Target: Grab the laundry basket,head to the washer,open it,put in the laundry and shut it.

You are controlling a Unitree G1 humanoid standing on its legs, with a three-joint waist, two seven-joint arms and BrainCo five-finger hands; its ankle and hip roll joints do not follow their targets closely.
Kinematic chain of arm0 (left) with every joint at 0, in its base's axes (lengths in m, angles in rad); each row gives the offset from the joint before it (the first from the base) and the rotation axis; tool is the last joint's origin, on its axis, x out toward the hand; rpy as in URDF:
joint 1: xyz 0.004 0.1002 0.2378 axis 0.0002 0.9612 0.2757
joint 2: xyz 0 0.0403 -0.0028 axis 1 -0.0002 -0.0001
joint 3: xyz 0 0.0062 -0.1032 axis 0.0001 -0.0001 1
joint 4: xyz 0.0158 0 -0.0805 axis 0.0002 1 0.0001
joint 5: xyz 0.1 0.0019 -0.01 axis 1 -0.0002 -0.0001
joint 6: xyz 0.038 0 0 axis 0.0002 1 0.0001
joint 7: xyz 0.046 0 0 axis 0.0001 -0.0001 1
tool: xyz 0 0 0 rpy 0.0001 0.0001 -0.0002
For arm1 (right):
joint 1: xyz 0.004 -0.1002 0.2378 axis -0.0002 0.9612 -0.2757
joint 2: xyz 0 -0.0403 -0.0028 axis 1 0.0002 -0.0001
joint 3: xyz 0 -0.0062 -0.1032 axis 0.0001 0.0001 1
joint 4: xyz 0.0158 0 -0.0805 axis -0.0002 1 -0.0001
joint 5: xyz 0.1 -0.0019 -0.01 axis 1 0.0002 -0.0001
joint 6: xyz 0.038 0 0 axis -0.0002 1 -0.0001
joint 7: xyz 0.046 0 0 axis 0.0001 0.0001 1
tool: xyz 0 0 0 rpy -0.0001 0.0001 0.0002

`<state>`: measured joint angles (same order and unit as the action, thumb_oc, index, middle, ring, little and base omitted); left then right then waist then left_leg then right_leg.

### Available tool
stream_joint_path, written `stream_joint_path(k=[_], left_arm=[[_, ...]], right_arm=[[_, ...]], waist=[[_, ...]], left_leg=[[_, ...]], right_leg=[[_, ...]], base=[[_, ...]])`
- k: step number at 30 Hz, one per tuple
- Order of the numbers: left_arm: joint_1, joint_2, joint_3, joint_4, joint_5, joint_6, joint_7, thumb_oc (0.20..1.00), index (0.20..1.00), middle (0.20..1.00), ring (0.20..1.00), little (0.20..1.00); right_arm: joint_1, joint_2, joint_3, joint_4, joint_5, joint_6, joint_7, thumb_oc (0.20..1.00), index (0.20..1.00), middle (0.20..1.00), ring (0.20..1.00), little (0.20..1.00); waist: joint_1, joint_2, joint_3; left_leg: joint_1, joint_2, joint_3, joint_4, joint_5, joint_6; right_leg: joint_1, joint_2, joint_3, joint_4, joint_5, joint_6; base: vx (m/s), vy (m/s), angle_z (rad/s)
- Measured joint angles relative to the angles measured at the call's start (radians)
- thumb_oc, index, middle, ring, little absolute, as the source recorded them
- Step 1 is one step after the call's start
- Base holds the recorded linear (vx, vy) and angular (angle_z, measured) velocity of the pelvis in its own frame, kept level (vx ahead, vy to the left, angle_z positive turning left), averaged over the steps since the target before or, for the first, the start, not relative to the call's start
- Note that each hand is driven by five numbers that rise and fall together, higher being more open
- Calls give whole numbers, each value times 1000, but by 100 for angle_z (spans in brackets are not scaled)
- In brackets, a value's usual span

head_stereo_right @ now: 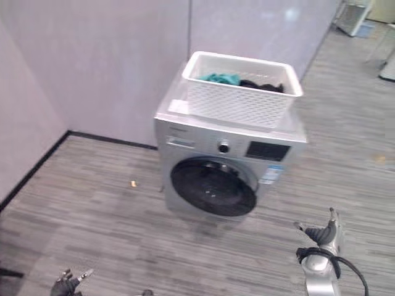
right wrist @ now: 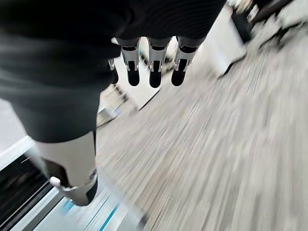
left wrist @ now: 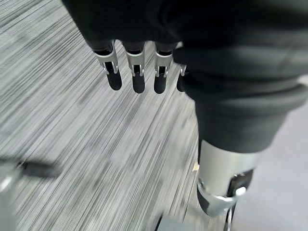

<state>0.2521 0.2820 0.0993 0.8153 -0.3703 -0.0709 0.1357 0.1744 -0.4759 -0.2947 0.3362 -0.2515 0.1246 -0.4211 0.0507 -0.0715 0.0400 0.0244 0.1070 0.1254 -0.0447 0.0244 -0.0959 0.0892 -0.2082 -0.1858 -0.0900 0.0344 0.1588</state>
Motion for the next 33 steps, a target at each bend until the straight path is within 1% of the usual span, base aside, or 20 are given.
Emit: stream_joint_path(k=[1, 2, 3, 4, 5, 6, 8, 9, 10, 11, 12, 13, 14, 15, 16, 17, 21, 24, 28, 33], left_arm=[[-1, -19, -2, -1, 2, 0, -7, 1000, 1000, 1000, 1000, 1000], [-2, -35, -3, -1, 5, 0, -9, 1000, 1000, 1000, 1000, 1000], [-11, -47, -5, 0, 7, 0, -9, 1000, 1000, 1000, 1000, 1000], [-29, -60, -22, -2, 14, -2, -10, 1000, 1000, 1000, 1000, 1000], [-46, -61, -35, -2, 15, -4, -10, 1000, 1000, 1000, 1000, 1000], [-44, -61, -39, -2, 16, -4, -10, 1000, 1000, 1000, 1000, 1000], [-33, -50, -70, -3, 17, -3, -14, 1000, 1000, 1000, 1000, 1000], [-30, -48, -78, -3, 17, -3, -15, 1000, 1000, 1000, 1000, 1000], [-23, -46, -81, -8, 17, -3, -17, 1000, 1000, 1000, 1000, 1000], [-9, -39, -89, -13, 17, -3, -21, 1000, 1000, 1000, 1000, 1000], [-5, -32, -93, -21, 18, -3, -29, 1000, 1000, 1000, 1000, 1000], [-9, -22, -99, -22, 24, -3, -34, 1000, 1000, 1000, 1000, 1000], [-10, -21, -99, -23, 25, -3, -35, 1000, 1000, 1000, 1000, 1000], [-10, -9, -98, -41, 31, -3, -36, 1000, 1000, 1000, 1000, 1000], [-4, -3, -98, -42, 35, -3, -39, 1000, 1000, 1000, 1000, 1000], [-1, 10, -100, -58, 35, -3, -45, 1000, 1000, 1000, 1000, 1000], [-15, 35, -99, -93, 34, -6, -52, 1000, 1000, 1000, 1000, 1000], [-17, 39, -99, -98, 33, -6, -54, 1000, 1000, 1000, 1000, 1000], [-15, 40, -99, -99, 28, -9, -57, 1000, 1000, 1000, 1000, 1000], [-18, 40, -99, -103, 0, -11, -60, 1000, 1000, 1000, 1000, 1000]], right_arm=[[3, -29, -10, 1, -13, 3, 0, 1000, 1000, 1000, 1000, 1000], [-5, -59, -13, -1, -18, 3, 0, 1000, 1000, 1000, 1000, 1000], [-9, -86, -16, -7, -24, 1, -1, 1000, 1000, 1000, 1000, 1000], [-20, -147, -13, -7, -22, -1, 3, 1000, 1000, 1000, 1000, 1000], [-40, -177, -13, -6, -22, -6, 7, 1000, 1000, 1000, 1000, 1000], [-65, -185, -4, -6, -21, -17, 12, 1000, 1000, 1000, 1000, 1000], [-116, -209, 72, 26, -10, -40, 37, 1000, 1000, 1000, 1000, 1000], [-125, -209, 88, 43, -7, -43, 45, 1000, 1000, 1000, 1000, 1000], [-143, -210, 115, 69, 6, -47, 57, 1000, 1000, 1000, 1000, 1000], [-165, -210, 151, 105, 25, -51, 73, 1000, 1000, 1000, 1000, 1000], [-195, -210, 196, 158, 38, -56, 94, 1000, 1000, 1000, 1000, 1000], [-209, -206, 231, 203, 58, -56, 119, 1000, 1000, 1000, 1000, 1000], [-209, -204, 231, 206, 58, -56, 123, 1000, 1000, 1000, 1000, 1000], [-235, -201, 273, 243, 60, -57, 147, 1000, 1000, 1000, 1000, 1000], [-241, -200, 285, 253, 61, -59, 152, 1000, 1000, 1000, 1000, 1000], [-290, -203, 313, 319, 63, -63, 158, 1000, 1000, 1000, 1000, 1000], [-350, -204, 314, 389, 64, -59, 168, 1000, 1000, 1000, 1000, 1000], [-360, -218, 314, 412, 64, -55, 169, 1000, 1000, 1000, 1000, 1000], [-399, -259, 314, 475, 62, -53, 167, 1000, 1000, 1000, 1000, 1000], [-467, -281, 348, 512, 62, -47, 165, 1000, 1000, 1000, 1000, 1000]], waist=[[0, 11, -1], [1, 27, 0], [0, 41, -3], [2, 68, 0], [1, 76, 1], [12, 84, 1], [12, 85, 1], [12, 85, 2], [22, 90, 5], [23, 83, 12], [25, 84, 16], [36, 88, 21], [38, 88, 24], [55, 92, 41], [59, 94, 42], [61, 98, 56], [65, 111, 92], [66, 129, 107], [66, 147, 119], [64, 156, 128]], left_leg=[[4, 21, -5, -15, 9, -1], [12, 40, -4, -25, 19, -14], [10, 52, -6, -25, 21, -18], [-7, 68, -33, -23, 25, -26], [-10, 70, -52, -21, 28, -31], [-30, 73, -56, -22, 30, -30], [-42, 65, -82, -23, 42, -28], [-41, 64, -86, -28, 47, -32], [-42, 60, -94, -31, 49, -30], [-43, 55, -101, -34, 52, -31], [-39, 51, -105, -41, 55, -29], [-42, 45, -110, -41, 60, -27], [-43, 44, -111, -41, 61, -27], [-47, 33, -121, -43, 66, -31], [-53, 28, -126, -43, 73, -29], [-60, 22, -141, -42, 75, -29], [-79, 17, -161, -42, 82, -27], [-95, 12, -170, -42, 86, -26], [-94, 6, -173, -44, 86, -26], [-95, 6, -166, -48, 87, -25]], right_leg=[[-1, 24, -4, -3, -2, -10], [1, 43, -6, -3, -5, -21], [0, 54, -9, -3, -8, -26], [9, 73, -29, -4, -14, -26], [1, 76, -38, -4, -16, -31], [4, 82, -48, -4, -16, -35], [5, 80, -70, -4, -11, -34], [6, 79, -76, -4, -11, -34], [11, 76, -81, -4, -12, -33], [14, 73, -89, -4, -11, -33], [16, 70, -94, -4, -11, -34], [14, 66, -103, -3, -9, -33], [14, 65, -104, -3, -9, -33], [14, 55, -113, -3, -6, -29], [14, 51, -118, -3, -6, -28], [12, 47, -128, -3, -6, -28], [7, 45, -146, -3, -5, -27], [1, 43, -162, -3, -6, -27], [1, 36, -164, -3, -6, -26], [-8, 35, -154, -3, -5, -25]], base=[[-3, -160, 3], [-1, -113, -3], [-1, -110, 18], [6, -110, 37], [13, -70, 45], [18, -81, 31], [36, -51, 33], [45, -50, 31], [25, -28, 21], [12, -26, 19], [-10, -20, 23], [-11, -20, 18], [-43, -21, 20], [-42, -14, 17], [-62, -11, 25], [-46, -7, 19], [-33, -1, 17], [-9, 0, 15], [-2, 0, 1], [-19, 13, -5]])
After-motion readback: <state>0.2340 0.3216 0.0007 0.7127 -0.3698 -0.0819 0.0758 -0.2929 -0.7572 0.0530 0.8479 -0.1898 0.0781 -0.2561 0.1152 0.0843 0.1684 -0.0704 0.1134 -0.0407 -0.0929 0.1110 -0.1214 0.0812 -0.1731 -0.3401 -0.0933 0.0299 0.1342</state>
